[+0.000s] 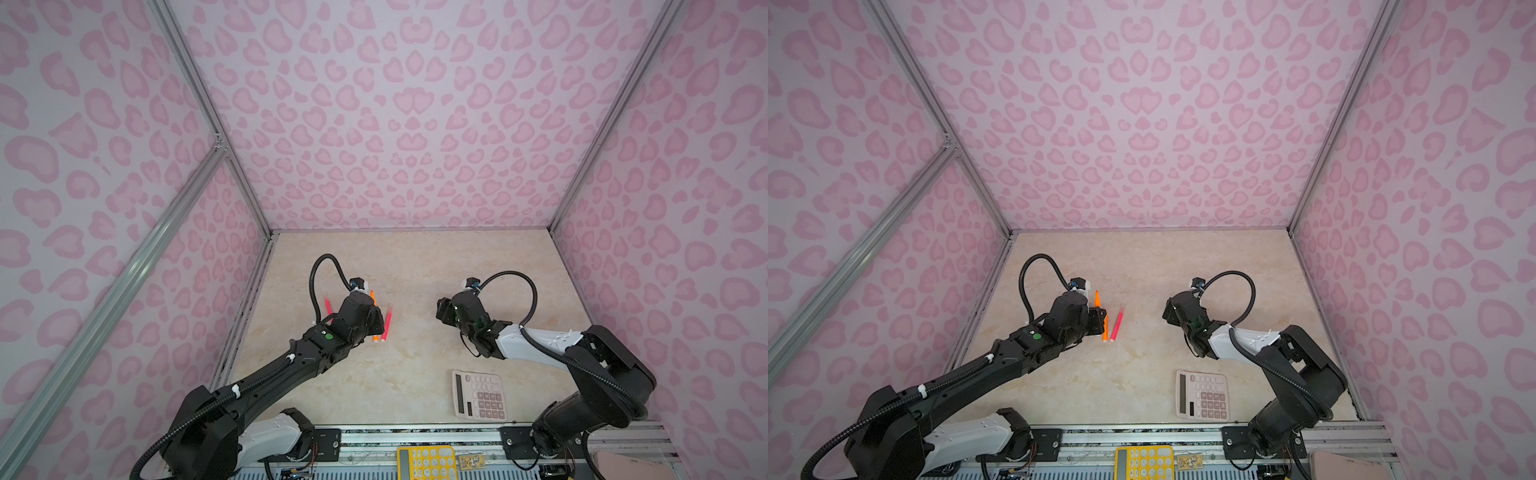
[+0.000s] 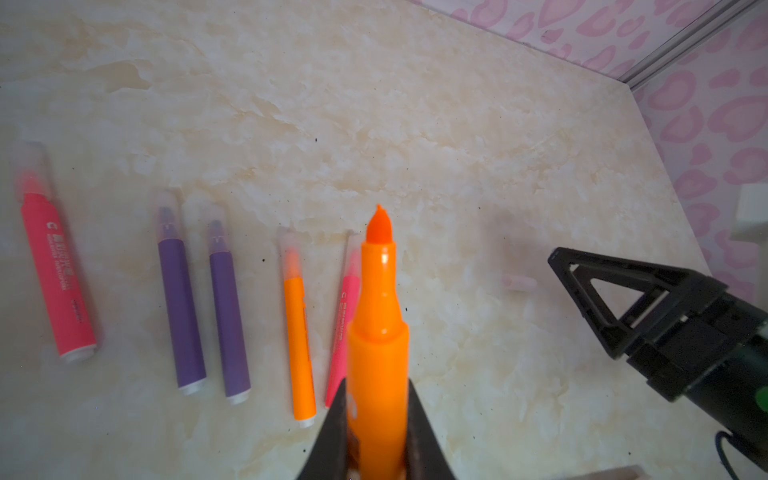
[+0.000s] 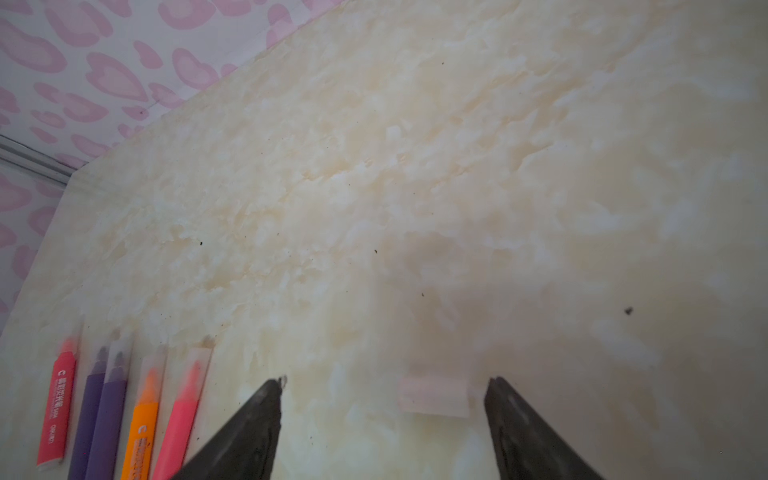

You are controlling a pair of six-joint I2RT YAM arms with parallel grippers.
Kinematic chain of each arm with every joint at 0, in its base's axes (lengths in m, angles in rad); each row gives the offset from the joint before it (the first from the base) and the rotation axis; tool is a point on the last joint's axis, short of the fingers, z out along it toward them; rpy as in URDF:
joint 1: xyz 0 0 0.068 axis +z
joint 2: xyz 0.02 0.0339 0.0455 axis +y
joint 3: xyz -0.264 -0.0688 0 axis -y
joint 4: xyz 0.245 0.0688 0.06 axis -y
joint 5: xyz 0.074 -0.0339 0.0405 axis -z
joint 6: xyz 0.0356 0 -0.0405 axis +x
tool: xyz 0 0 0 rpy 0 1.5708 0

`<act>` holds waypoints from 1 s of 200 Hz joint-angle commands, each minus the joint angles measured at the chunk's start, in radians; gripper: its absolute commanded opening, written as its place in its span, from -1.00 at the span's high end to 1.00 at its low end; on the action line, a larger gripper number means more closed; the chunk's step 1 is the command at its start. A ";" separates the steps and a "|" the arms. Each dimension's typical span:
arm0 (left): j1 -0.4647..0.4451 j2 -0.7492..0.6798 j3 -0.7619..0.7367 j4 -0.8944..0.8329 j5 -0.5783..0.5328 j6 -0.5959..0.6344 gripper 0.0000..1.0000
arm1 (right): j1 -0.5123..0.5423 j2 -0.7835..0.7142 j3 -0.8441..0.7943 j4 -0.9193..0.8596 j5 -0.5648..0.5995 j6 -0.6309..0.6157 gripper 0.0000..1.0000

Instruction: Insert the pens into the pen caps

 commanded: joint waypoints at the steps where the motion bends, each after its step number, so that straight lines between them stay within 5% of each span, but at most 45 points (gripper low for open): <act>1: -0.001 0.013 0.013 0.022 0.000 0.000 0.94 | -0.045 0.074 0.075 -0.095 -0.112 -0.123 -0.55; 112: -0.002 0.040 0.032 0.022 0.024 0.014 0.94 | -0.078 0.192 0.123 -0.114 -0.236 -0.208 -0.59; 200: -0.002 0.003 0.026 0.016 0.026 0.014 0.94 | 0.010 0.121 0.062 -0.127 -0.170 -0.176 -0.59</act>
